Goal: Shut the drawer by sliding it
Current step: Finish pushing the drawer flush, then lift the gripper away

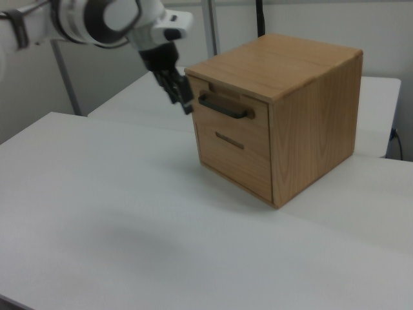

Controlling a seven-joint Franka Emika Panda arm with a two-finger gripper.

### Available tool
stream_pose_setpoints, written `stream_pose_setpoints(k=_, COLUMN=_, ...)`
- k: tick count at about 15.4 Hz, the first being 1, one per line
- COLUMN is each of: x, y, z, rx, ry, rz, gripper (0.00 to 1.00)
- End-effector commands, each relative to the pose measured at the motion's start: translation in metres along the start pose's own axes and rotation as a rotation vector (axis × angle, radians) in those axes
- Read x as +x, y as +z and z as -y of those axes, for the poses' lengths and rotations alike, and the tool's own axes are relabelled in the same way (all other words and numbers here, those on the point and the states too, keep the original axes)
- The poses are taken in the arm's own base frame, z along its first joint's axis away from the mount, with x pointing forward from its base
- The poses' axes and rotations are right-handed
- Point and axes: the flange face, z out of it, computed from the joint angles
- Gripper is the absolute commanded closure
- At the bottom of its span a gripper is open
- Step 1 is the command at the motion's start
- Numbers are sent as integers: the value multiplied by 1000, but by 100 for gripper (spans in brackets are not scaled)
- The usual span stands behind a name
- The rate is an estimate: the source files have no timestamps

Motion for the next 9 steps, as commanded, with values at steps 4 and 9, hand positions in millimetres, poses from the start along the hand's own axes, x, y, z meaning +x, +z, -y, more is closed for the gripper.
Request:
stream_pose_setpoints(k=4, x=-66, y=-38, z=39, rx=5, ry=-79, rz=158, gripper=0)
stream_pose_setpoints(k=9, x=-91, y=-36, z=48, rx=10, ry=-230, rz=172, gripper=0)
